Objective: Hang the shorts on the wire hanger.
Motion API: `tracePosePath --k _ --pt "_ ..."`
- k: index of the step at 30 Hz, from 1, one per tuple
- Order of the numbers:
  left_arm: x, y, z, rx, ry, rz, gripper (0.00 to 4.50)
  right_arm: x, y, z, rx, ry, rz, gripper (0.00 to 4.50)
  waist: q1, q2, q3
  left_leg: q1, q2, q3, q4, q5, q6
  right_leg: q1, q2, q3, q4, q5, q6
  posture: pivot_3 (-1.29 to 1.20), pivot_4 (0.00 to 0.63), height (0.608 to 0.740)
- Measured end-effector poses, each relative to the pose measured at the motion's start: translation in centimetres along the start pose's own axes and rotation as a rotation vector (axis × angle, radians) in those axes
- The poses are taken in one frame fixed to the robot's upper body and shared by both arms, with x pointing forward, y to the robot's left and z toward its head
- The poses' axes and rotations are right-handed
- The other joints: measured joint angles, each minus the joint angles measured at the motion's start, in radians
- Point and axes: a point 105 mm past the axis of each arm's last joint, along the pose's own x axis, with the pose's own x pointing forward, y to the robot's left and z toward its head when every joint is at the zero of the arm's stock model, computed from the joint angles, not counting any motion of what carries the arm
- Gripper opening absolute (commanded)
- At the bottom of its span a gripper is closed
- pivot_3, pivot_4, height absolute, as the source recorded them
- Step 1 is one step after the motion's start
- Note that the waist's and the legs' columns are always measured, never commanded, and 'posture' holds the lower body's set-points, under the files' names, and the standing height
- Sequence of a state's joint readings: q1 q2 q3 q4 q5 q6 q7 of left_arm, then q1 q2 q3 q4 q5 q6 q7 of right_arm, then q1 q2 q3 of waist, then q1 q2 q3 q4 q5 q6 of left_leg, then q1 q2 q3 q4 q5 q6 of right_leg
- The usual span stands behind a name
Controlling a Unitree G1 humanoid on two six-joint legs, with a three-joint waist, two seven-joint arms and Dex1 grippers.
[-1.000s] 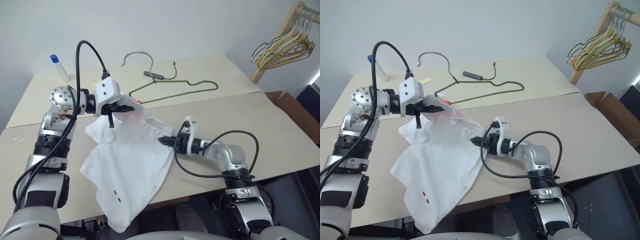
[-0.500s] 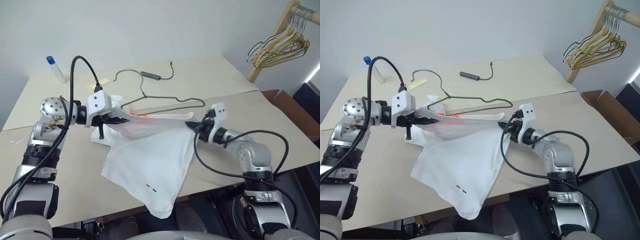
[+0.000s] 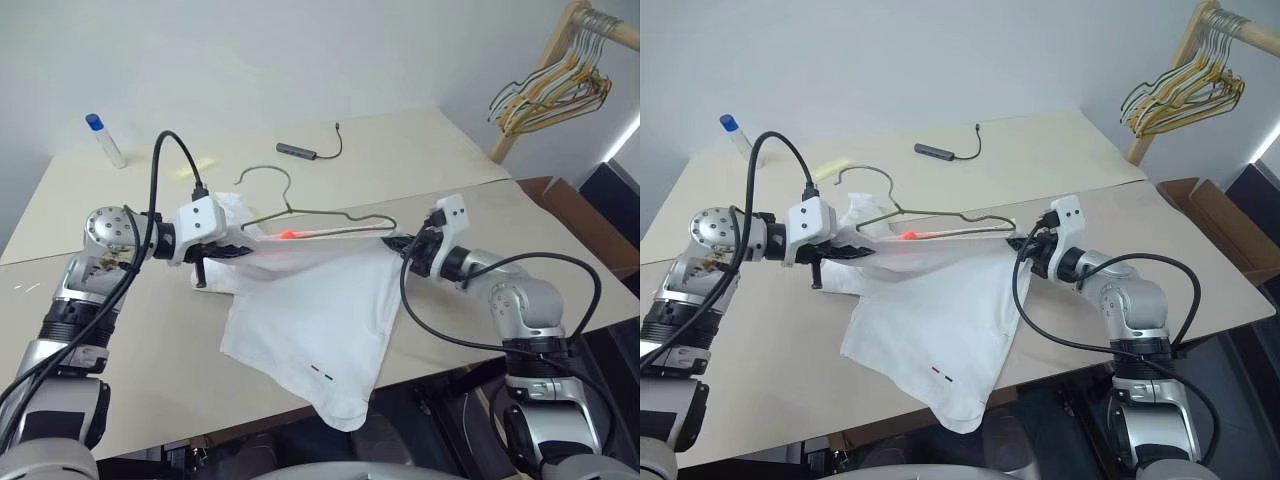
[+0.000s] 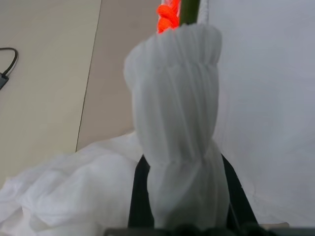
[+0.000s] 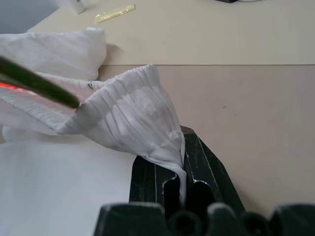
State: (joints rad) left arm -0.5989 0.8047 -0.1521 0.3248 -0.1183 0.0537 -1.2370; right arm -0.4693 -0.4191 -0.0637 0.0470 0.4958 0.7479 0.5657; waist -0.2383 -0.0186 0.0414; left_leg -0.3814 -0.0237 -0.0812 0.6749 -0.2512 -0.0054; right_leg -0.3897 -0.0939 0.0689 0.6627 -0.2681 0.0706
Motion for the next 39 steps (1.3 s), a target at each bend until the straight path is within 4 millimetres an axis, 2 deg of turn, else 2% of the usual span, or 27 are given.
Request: tracePosePath --k 7,13,24,35,39 --pt "-0.1 -0.2 -0.3 -0.024 -0.001 0.009 0.0 0.0 0.1 -0.1 0.01 -0.002 0.007 0.01 0.001 0.0 0.0 0.0 0.0 0.0 0.0 0.0 0.0 0.0 -0.001 0.0 0.0 0.0 0.0 -0.21 0.0 0.74" --pt "-0.5 -0.6 -0.7 0.054 0.06 -0.021 0.0 0.0 0.3 -0.1 0.028 -0.009 0.022 0.01 0.001 0.0 0.0 0.0 0.0 0.0 0.0 0.0 0.0 0.0 0.0 0.0 0.0 0.0 0.0 -0.21 0.0 0.74" --pt "-0.1 1.6 -0.3 0.07 0.121 0.076 0.0 -0.2 0.5 0.7 -0.008 -0.043 0.026 0.01 0.001 0.0 0.0 0.0 -0.001 0.0 0.0 0.0 0.0 0.0 0.0 0.0 0.0 0.0 0.0 -0.23 0.0 0.74" --pt "0.8 0.5 -0.6 0.11 0.129 0.007 0.0 -0.7 0.1 0.9 -0.034 -0.037 0.011 0.01 -0.002 0.0 0.0 0.0 -0.001 0.0 0.0 0.0 0.0 0.0 0.0 0.0 -0.001 0.0 0.0 -0.23 0.0 0.74" --pt "1.0 1.4 -0.5 0.16 0.171 0.033 0.0 -0.8 0.1 1.1 -0.042 -0.036 0.013 0.01 -0.001 0.0 0.0 -0.001 -0.001 0.0 0.0 0.0 0.0 0.0 0.0 0.0 -0.001 0.0 0.0 -0.23 0.0 0.74"
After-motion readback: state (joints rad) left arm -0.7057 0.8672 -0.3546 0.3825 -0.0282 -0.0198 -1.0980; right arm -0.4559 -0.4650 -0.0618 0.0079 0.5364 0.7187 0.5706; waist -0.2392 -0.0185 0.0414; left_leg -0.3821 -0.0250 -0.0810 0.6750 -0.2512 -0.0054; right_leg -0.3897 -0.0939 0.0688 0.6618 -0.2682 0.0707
